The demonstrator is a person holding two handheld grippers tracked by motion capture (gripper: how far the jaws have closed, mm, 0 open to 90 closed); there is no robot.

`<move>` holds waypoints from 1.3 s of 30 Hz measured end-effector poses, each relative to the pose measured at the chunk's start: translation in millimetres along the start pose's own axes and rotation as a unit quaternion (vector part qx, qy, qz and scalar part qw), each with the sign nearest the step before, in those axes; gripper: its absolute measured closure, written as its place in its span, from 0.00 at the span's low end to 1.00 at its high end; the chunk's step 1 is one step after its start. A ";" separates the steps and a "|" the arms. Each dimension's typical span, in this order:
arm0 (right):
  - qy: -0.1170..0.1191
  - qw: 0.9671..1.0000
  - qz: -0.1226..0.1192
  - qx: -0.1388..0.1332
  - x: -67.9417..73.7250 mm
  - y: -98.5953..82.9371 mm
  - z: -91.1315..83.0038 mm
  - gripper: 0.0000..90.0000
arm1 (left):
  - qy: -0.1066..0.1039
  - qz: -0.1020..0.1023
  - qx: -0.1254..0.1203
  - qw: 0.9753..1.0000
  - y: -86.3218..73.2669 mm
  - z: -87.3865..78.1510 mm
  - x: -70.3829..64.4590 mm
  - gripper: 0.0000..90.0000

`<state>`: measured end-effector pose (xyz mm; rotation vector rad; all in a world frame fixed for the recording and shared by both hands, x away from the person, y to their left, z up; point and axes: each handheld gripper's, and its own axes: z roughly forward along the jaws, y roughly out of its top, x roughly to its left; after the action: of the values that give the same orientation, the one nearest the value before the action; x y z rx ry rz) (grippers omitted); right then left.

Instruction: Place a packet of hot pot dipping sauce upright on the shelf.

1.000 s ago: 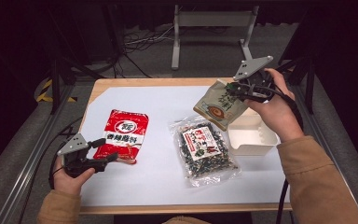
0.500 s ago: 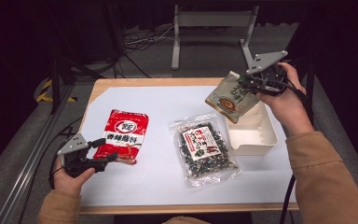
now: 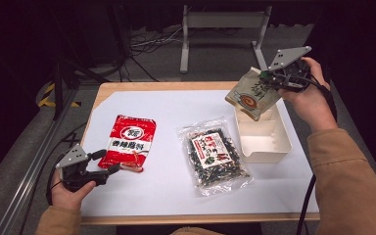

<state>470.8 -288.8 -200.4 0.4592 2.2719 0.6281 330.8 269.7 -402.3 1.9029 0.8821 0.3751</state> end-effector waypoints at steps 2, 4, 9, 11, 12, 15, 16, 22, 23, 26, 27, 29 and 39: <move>-0.002 1.000 0.000 0.000 -2.7 -1.2 0.2 0.84 | 0.006 0.002 0.004 1.000 -3.2 -2.5 -1.3 0.28; -0.009 1.000 0.003 -0.003 -8.4 -3.9 1.1 0.84 | 0.010 0.000 0.007 1.000 -6.1 -5.1 -1.8 0.28; -0.016 1.000 0.000 -0.004 -19.5 -8.4 3.4 0.84 | 0.017 -0.009 0.009 1.000 -11.3 -9.4 -2.7 0.28; -0.021 1.000 -0.002 -0.006 -24.3 -11.1 5.8 0.84 | 0.023 -0.012 0.010 1.000 -13.8 -11.7 -3.3 0.28; -0.023 1.000 -0.001 -0.006 -25.4 -11.9 6.7 0.84 | 0.024 -0.012 0.011 1.000 -14.7 -13.1 -3.5 0.28; -0.028 1.000 -0.003 -0.008 -28.4 -14.2 9.9 0.84 | 0.027 -0.016 0.011 0.999 -16.1 -15.0 -4.5 0.28; -0.030 1.000 -0.003 -0.010 -29.9 -15.2 11.7 0.84 | 0.028 -0.015 0.012 0.999 -16.5 -15.6 -4.5 0.28; -0.042 0.999 -0.006 -0.016 -36.0 -20.1 20.0 0.84 | 0.031 -0.018 0.013 0.999 -18.6 -17.9 -4.8 0.28; -0.044 0.999 -0.006 -0.015 -36.6 -20.9 21.5 0.84 | 0.031 -0.017 0.013 0.999 -18.7 -17.9 -4.5 0.28; -0.048 0.999 -0.005 -0.014 -38.5 -23.8 26.5 0.84 | 0.031 -0.019 0.013 0.999 -18.9 -17.9 -4.2 0.28; -0.049 0.999 -0.005 -0.013 -38.9 -24.6 27.7 0.84 | 0.031 -0.018 0.013 0.999 -18.9 -17.8 -4.1 0.28; -0.053 0.999 -0.004 -0.012 -40.0 -26.6 31.0 0.84 | 0.031 -0.017 0.014 0.999 -18.6 -17.5 -3.8 0.28; -0.065 0.998 -0.006 -0.013 -38.3 -43.2 54.0 0.84 | 0.030 -0.018 0.014 0.999 -17.7 -15.0 -3.1 0.28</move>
<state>529.8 -326.7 -236.9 0.4608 2.1399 0.6038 312.4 281.9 -410.1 1.9064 0.9657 0.4021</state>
